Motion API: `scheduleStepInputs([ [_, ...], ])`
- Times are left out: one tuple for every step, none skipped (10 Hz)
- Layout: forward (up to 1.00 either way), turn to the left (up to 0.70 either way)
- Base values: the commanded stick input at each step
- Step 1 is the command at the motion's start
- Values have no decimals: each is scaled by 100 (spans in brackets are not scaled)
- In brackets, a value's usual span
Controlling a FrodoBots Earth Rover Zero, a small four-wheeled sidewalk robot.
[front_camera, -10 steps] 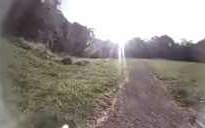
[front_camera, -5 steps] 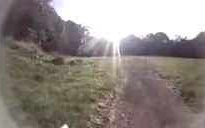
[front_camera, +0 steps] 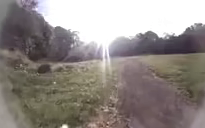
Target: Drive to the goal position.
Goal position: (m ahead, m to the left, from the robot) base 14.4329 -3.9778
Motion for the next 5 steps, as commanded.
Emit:
scheduleStepInputs([
  [85, -34],
  [85, 0],
  [85, 0],
  [85, 0],
  [85, 0],
])
